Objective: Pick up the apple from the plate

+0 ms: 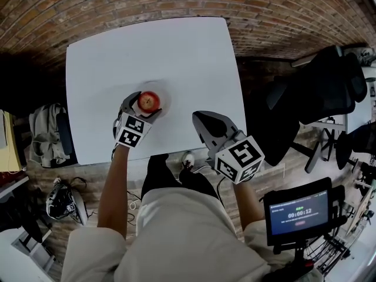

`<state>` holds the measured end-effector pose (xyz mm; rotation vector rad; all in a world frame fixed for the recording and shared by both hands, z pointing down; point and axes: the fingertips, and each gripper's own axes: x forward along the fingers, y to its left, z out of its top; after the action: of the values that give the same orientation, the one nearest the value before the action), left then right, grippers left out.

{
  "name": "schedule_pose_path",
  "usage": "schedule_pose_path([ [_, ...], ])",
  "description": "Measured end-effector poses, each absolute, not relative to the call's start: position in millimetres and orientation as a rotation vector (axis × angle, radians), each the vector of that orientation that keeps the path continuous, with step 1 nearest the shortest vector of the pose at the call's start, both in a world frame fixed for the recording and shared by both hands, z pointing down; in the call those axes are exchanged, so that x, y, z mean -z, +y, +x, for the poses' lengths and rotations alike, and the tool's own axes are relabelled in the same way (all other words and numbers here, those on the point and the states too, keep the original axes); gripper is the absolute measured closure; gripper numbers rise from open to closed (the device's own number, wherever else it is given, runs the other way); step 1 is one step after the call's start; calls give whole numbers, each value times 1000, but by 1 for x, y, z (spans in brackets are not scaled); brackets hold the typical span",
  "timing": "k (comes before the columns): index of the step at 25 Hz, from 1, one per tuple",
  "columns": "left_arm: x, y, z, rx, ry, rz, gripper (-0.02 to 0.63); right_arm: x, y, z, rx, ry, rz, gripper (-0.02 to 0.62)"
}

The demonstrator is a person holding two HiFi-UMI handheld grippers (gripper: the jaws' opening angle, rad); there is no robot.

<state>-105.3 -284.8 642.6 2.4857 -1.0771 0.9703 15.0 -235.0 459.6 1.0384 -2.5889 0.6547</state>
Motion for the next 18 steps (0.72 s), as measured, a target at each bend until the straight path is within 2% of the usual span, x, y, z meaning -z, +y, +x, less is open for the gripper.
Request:
schedule_pose_path([
  [18, -566, -269, -116, -853, -1215, 2543, 204, -420, -233, 1, -518, -2696, 986, 595],
])
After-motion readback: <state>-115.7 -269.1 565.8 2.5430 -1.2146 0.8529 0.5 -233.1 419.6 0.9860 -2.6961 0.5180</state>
